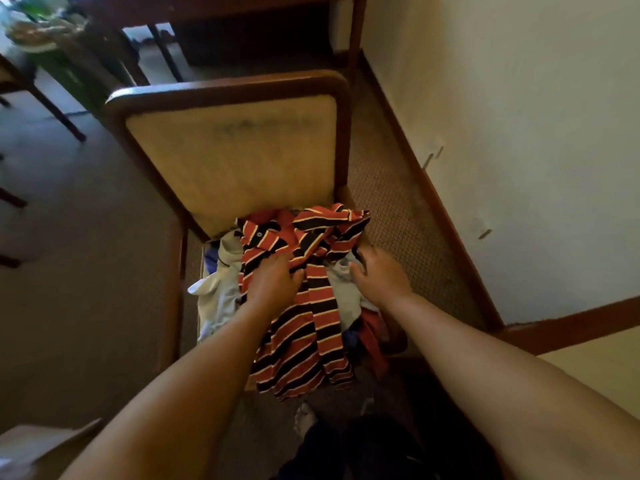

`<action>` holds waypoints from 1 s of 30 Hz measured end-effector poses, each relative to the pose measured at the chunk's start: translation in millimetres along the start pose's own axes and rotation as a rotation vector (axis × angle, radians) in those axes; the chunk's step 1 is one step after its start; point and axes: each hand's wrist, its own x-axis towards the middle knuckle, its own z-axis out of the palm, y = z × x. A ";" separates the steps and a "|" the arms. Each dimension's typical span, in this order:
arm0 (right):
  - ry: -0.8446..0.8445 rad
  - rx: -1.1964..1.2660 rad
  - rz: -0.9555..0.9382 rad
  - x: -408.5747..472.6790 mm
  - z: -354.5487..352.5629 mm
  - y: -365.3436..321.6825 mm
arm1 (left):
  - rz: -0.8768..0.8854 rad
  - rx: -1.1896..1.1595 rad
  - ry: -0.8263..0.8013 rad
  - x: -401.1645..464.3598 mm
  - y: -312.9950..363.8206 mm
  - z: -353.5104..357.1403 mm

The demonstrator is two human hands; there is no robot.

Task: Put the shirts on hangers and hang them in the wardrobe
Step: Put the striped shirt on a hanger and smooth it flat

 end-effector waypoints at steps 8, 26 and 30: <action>-0.036 -0.073 -0.164 97.4 22.1 -51.1 | -0.142 -0.113 0.032 55.7 -60.0 -27.3; -0.376 -0.461 0.099 224.4 89.3 -41.9 | -0.318 0.002 -0.104 229.6 -127.6 8.2; -0.298 -0.290 0.144 220.6 84.9 -36.2 | -0.364 0.129 -0.156 226.0 -133.1 16.1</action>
